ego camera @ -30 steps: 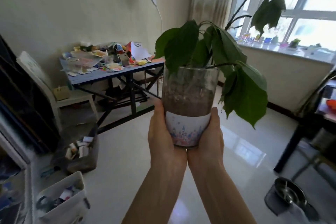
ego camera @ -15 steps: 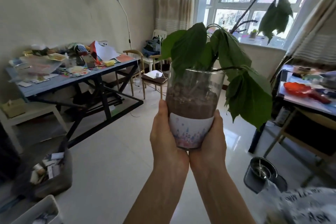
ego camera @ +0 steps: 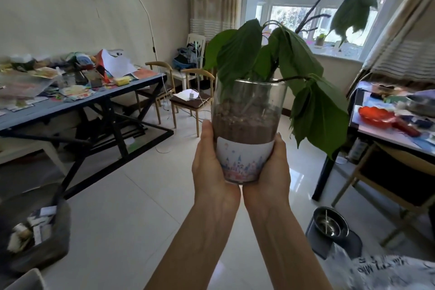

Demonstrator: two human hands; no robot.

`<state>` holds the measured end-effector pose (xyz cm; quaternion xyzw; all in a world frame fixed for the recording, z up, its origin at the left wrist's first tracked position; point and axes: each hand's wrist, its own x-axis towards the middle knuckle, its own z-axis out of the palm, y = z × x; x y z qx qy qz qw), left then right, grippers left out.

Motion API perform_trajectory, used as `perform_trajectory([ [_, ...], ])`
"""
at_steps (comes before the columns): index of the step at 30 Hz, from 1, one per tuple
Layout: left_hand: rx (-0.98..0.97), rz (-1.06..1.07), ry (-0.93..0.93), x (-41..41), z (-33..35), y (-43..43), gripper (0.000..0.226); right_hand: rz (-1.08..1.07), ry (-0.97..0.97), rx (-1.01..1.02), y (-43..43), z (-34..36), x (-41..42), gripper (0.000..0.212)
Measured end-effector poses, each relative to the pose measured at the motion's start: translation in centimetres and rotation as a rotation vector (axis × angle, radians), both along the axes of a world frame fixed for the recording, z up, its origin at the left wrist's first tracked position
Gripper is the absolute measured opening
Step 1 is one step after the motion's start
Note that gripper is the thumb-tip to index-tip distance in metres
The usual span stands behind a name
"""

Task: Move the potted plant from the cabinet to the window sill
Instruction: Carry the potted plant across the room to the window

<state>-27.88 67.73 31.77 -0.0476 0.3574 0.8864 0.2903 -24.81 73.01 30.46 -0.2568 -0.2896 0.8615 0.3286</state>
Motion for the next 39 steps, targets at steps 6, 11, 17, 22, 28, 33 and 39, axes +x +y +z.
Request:
perform_trajectory([
  [6,-0.017,0.009,0.003,-0.2,0.0,3.9,0.047,-0.005,-0.018,0.037,3.8,-0.1,-0.4,0.032],
  [11,0.005,-0.028,-0.026,-0.8,-0.4,6.6,0.051,-0.032,-0.040,0.051,6.5,-0.5,-0.8,0.032],
  [17,0.008,-0.062,-0.058,-2.9,-0.9,9.4,0.052,-0.053,-0.090,0.044,9.2,-0.9,-2.8,0.033],
  [22,0.037,-0.080,-0.081,-5.9,-1.0,11.5,0.043,-0.091,-0.129,0.037,11.2,-0.8,-5.6,0.030],
  [28,0.068,-0.173,-0.076,-11.3,-0.6,14.4,0.045,-0.142,-0.146,0.041,13.9,0.1,-10.5,0.031],
  [33,0.057,-0.245,-0.062,-16.4,0.4,16.0,0.046,-0.184,-0.126,0.047,15.6,1.0,-14.7,0.034],
  [39,0.081,-0.300,-0.075,-20.2,0.6,17.7,0.035,-0.213,-0.136,0.070,17.1,1.3,-18.4,0.040],
])
